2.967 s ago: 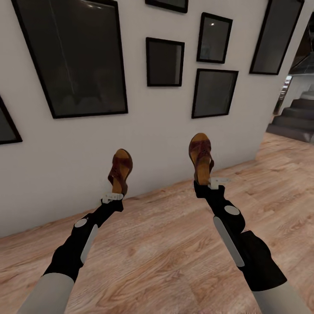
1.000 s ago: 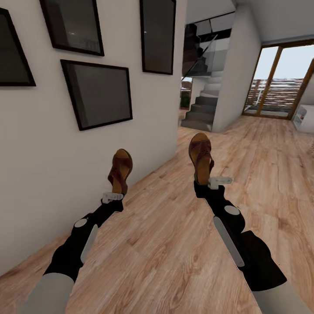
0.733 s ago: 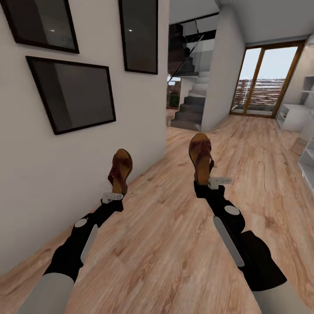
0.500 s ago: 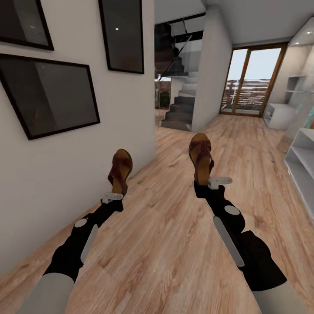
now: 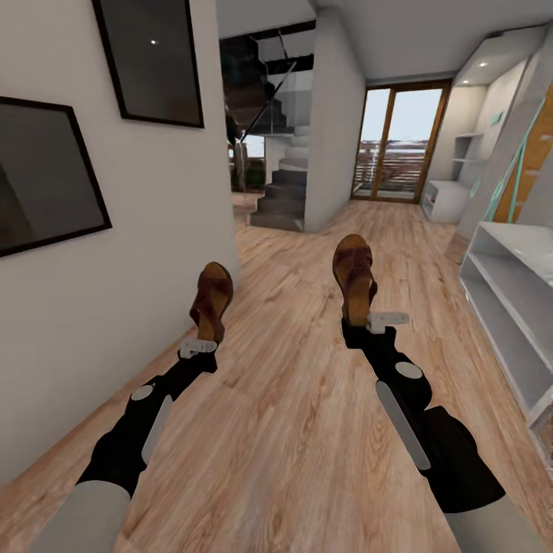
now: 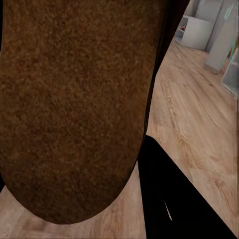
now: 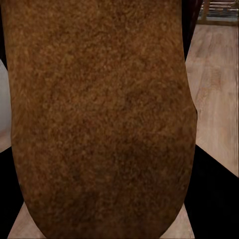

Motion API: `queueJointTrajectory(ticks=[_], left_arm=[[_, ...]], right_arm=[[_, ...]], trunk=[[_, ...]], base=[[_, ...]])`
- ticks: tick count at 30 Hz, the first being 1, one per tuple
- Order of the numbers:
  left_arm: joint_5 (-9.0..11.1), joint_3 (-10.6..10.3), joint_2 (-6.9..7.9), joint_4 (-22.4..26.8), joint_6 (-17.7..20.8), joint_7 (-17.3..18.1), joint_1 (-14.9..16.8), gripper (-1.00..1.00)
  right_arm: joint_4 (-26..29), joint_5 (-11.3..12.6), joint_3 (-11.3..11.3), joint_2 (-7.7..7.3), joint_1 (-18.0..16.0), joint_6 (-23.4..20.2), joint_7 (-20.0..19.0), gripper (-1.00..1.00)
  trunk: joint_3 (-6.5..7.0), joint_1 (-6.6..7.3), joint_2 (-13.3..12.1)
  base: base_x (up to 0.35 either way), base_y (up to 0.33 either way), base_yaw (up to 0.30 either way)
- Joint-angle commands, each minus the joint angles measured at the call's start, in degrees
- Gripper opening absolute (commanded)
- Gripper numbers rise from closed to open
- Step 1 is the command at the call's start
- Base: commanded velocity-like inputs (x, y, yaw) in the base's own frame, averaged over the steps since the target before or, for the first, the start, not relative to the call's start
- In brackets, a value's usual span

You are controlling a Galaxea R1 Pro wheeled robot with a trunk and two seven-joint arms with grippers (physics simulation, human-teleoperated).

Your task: Pick up the two gym shoes and the two sandals from the corridor floor and place them onto the hallstand (shoe rack) in the corridor, making sure they are on the rack and not on the floor. Arrange them so the two gym shoes are next to each other and the two sandals are next to each other.

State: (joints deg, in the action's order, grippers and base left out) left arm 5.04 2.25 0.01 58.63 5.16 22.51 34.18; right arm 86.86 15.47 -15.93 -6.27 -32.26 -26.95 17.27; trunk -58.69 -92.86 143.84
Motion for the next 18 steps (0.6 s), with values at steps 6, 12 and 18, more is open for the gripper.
queueJointTrajectory(ticks=[6, 12, 18], left_arm=[[0.41, 0.12, -0.01, 0.08, 0.47, 0.43, 0.01, -1.0], [0.41, 0.12, -0.01, 0.08, 0.47, 0.43, 0.01, -1.0], [0.41, 0.12, -0.01, 0.08, 0.47, 0.43, 0.01, -1.0]], right_arm=[[0.06, 0.3, -0.16, -0.05, -0.08, -0.12, 0.74, -1.0], [0.06, 0.29, -0.15, -0.05, -0.09, -0.12, 0.75, -1.0], [0.06, 0.43, -0.15, -0.05, -0.09, -0.12, 0.73, -1.0]], trunk=[[-0.06, -0.02, 0.02], [-0.06, -0.02, 0.02], [-0.06, -0.02, 0.02]], base=[[0.346, -0.001, -0.187], [0.346, -0.009, -0.021], [0.346, -0.083, -0.001]])
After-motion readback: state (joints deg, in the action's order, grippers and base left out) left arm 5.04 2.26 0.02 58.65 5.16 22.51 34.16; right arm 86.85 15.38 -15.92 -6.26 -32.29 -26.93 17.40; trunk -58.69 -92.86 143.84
